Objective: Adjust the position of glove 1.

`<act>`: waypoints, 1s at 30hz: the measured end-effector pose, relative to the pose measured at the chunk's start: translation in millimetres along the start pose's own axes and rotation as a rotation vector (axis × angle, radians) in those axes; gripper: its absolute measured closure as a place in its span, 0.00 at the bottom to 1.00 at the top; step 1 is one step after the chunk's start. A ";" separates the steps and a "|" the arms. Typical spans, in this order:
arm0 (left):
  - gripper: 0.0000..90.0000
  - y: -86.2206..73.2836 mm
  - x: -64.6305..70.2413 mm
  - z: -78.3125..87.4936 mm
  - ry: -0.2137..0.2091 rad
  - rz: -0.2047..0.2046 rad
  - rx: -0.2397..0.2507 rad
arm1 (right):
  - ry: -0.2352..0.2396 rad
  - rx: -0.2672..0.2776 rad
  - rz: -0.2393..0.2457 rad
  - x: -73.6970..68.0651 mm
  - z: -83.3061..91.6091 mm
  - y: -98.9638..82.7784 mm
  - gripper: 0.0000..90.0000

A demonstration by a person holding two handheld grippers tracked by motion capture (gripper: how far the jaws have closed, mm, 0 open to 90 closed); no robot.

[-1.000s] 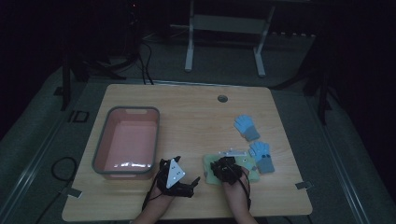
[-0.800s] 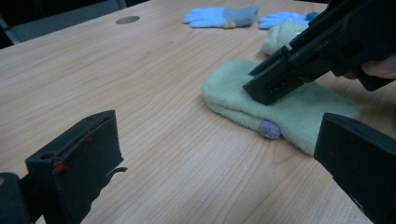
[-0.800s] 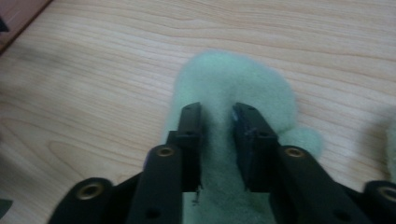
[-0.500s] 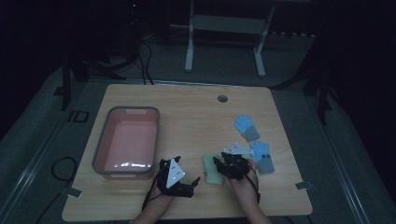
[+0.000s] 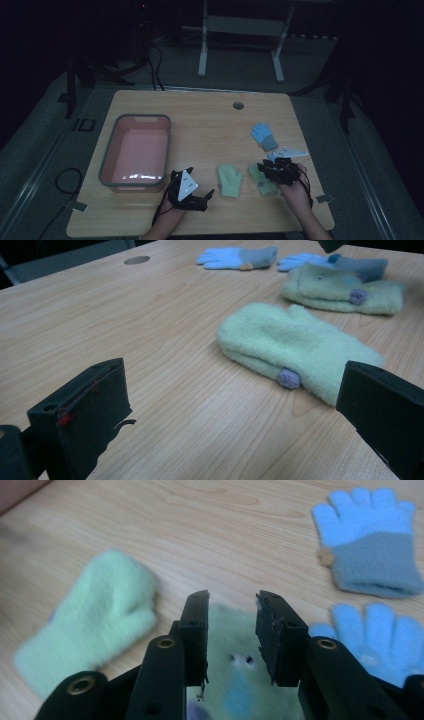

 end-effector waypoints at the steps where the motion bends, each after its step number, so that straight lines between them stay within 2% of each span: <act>1: 0.01 0.0 0.1 0.0 0.000 0.000 0.000 | 0.004 -0.009 0.018 1.5 0.6 -2.8 0.74; 3: 0.01 0.0 0.0 0.1 -0.001 0.001 0.001 | -0.001 -0.015 0.023 5.7 2.4 -9.1 0.74; 5: 0.01 0.0 -0.1 0.3 0.000 0.003 0.002 | 0.021 -0.021 -0.001 7.9 3.3 -16.2 0.74; 10: 0.01 0.0 -0.5 0.4 0.000 0.005 0.004 | 0.028 -0.034 0.005 3.5 -1.0 -31.5 0.74; 13: 0.01 0.0 -0.8 0.3 0.000 0.008 0.001 | -0.007 -0.069 0.014 1.0 -7.8 -39.9 0.73; 16: 0.01 0.0 -0.3 0.1 0.001 0.005 0.000 | -0.037 -0.052 0.016 -1.9 -10.0 -44.8 0.73; 19: 0.01 -0.1 -0.4 0.1 0.003 0.005 0.000 | -0.056 -0.038 0.005 -4.0 -11.8 -46.4 0.75; 23: 0.01 -0.1 -0.3 0.1 0.005 0.005 0.000 | -0.093 -0.045 0.012 -8.8 -13.5 -46.0 0.91; 25: 0.01 -0.1 -0.2 0.4 0.006 0.004 0.002 | -0.113 -0.053 0.014 -10.9 -14.1 -44.6 0.94; 27: 0.01 -0.2 -0.7 0.5 0.008 0.006 -0.001 | -0.121 -0.058 -0.003 -11.9 -13.1 -42.3 0.96; 30: 0.01 -0.4 -1.4 1.0 0.012 0.010 0.000 | -0.136 -0.023 -0.052 -14.5 -3.6 -31.6 0.97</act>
Point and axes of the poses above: each handheld gripper's, and its own axes: z roughly backward along the jaws, y roughly out of its top, x roughly to its right, the point moved 5 cm from there along -z, roughly forward along the jaws, and after that the axes turned 3 degrees about z, right-handed, at the moved point
